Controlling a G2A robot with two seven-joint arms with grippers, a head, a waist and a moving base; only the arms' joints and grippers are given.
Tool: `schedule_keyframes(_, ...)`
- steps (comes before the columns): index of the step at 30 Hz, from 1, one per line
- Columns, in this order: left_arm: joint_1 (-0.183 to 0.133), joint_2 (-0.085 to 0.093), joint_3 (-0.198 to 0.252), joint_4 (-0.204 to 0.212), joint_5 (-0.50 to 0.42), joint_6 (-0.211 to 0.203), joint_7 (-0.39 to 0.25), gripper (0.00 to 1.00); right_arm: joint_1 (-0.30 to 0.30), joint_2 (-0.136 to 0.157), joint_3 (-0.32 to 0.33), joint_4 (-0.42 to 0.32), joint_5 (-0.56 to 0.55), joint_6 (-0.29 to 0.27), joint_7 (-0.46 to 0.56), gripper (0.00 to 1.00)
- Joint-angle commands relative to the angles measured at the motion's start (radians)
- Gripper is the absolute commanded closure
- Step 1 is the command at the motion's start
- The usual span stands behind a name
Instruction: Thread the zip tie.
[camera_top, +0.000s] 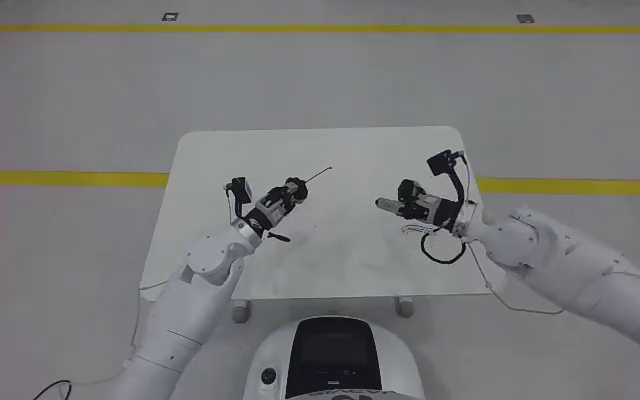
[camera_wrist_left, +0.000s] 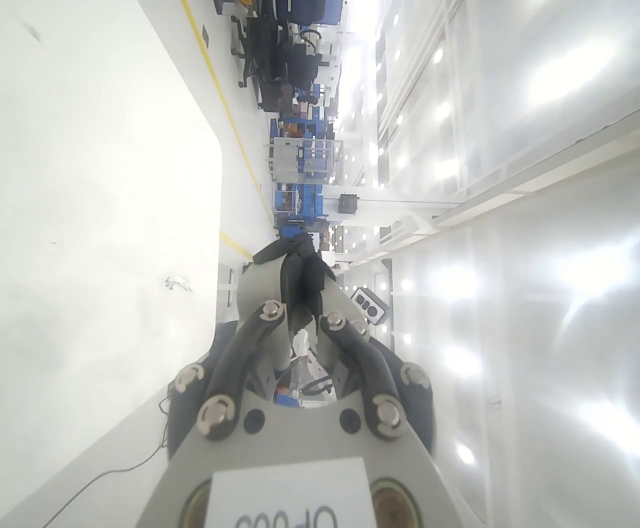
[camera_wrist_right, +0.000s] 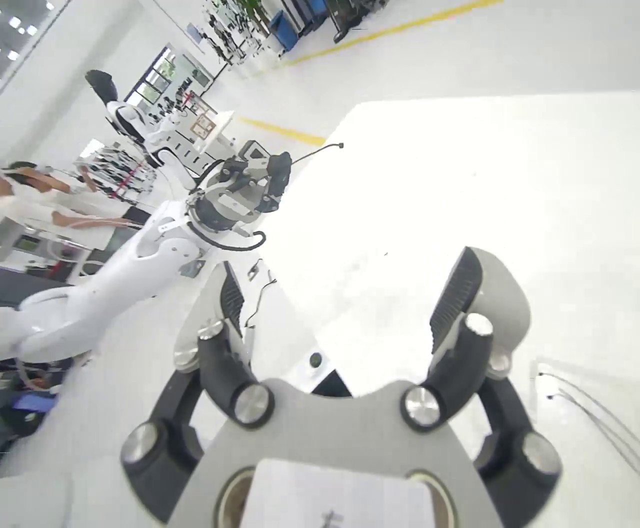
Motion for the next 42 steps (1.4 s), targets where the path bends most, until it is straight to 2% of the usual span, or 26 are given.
schedule_keyframes(1, -0.001, 0.000, 0.002, 0.001, 0.003, 0.002, 0.005, 1.00, -0.028, -0.004, 0.067, 0.017, 0.093, 0.000, 0.090, 0.00)
schedule_keyframes(5, -0.002, 0.001, 0.006, 0.000, 0.003, 0.003, 0.010, 1.00, -0.122, -0.025, 0.222, 0.032, 0.236, 0.000, 0.271, 0.00)
schedule_keyframes(9, -0.002, 0.001, 0.011, 0.001, 0.007, 0.001, 0.012, 1.00, -0.243, -0.066, 0.432, 0.086, 0.386, 0.000, 0.512, 0.00)
schedule_keyframes(12, -0.003, 0.002, 0.014, 0.003, 0.009, 0.000, 0.013, 1.00, -0.337, -0.117, 0.607, 0.142, 0.474, 0.000, 0.718, 0.00)
schedule_keyframes(14, -0.004, 0.002, 0.016, 0.005, 0.010, -0.001, 0.014, 1.00, -0.394, -0.163, 0.724, 0.182, 0.524, 0.000, 0.867, 0.00)
schedule_keyframes(16, -0.005, 0.002, 0.018, 0.007, 0.011, -0.001, 0.015, 1.00, -0.431, -0.207, 0.814, 0.214, 0.543, 0.000, 0.991, 0.00)
schedule_keyframes(17, -0.006, 0.002, 0.020, 0.009, 0.010, -0.001, 0.015, 1.00, -0.451, -0.238, 0.867, 0.235, 0.561, 0.000, 1.069, 0.00)
schedule_keyframes(19, -0.008, 0.002, 0.024, 0.012, 0.012, -0.001, 0.013, 1.00, -0.470, -0.279, 0.926, 0.259, 0.590, 0.000, 1.180, 0.00)
schedule_keyframes(29, -0.010, 0.002, 0.028, 0.014, 0.016, -0.005, 0.005, 1.00, -0.470, -0.279, 0.926, 0.259, 0.590, 0.000, 1.180, 0.00)
schedule_keyframes(32, -0.015, 0.000, 0.045, 0.021, 0.013, -0.010, -0.012, 1.00, -0.490, -0.287, 0.906, 0.255, 0.683, 0.046, 1.185, 0.00)
schedule_keyframes(33, -0.019, -0.001, 0.056, 0.029, 0.012, -0.023, -0.031, 1.00, -0.485, -0.288, 0.893, 0.266, 0.667, 0.054, 1.185, 0.00)
schedule_keyframes(38, -0.047, -0.006, 0.093, 0.075, 0.006, -0.080, -0.086, 1.00, -0.461, -0.299, 0.789, 0.300, 0.750, 0.106, 1.185, 0.00)
schedule_keyframes(42, -0.078, -0.015, 0.129, 0.114, -0.010, -0.109, -0.099, 1.00, -0.426, -0.305, 0.710, 0.358, 0.791, 0.091, 1.185, 0.00)
